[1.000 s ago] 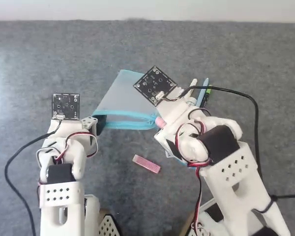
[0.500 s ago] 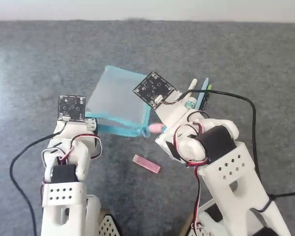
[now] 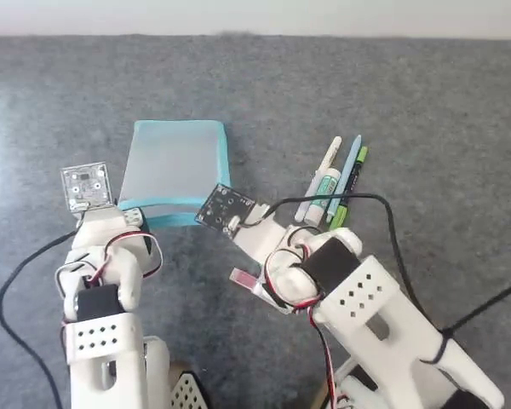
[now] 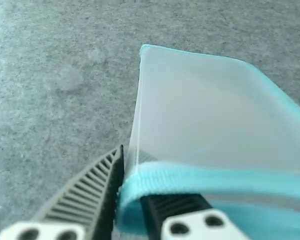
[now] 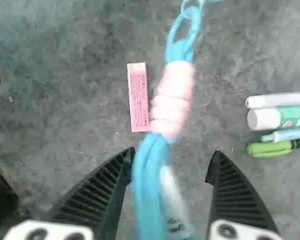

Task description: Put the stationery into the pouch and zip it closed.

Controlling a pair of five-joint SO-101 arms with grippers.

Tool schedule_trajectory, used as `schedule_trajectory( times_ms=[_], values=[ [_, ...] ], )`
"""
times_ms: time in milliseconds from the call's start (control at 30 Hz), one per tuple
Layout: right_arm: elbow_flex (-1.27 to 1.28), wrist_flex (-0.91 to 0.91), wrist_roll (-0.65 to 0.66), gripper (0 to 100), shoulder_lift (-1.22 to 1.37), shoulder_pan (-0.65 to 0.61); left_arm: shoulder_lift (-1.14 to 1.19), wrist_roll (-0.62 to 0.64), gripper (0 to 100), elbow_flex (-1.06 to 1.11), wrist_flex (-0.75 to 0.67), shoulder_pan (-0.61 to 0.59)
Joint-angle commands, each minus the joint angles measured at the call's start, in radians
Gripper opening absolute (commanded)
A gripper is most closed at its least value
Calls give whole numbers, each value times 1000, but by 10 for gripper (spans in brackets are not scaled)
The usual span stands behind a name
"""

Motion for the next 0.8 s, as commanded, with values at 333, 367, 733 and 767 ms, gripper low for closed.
schedule_trajectory(
  times_ms=[333, 367, 733, 767],
  values=[
    [-15, 7, 189, 249, -162, 341, 11, 20, 10, -59, 2, -11],
    [-6, 1, 153, 262, -159, 292, 12, 25, 10, -59, 2, -11],
    [123, -262, -21, 288, 148, -53, 12, 98, 10, -88, 44, -103],
    [123, -289, -37, 288, 183, -53, 12, 97, 10, -88, 44, -97]
  ],
)
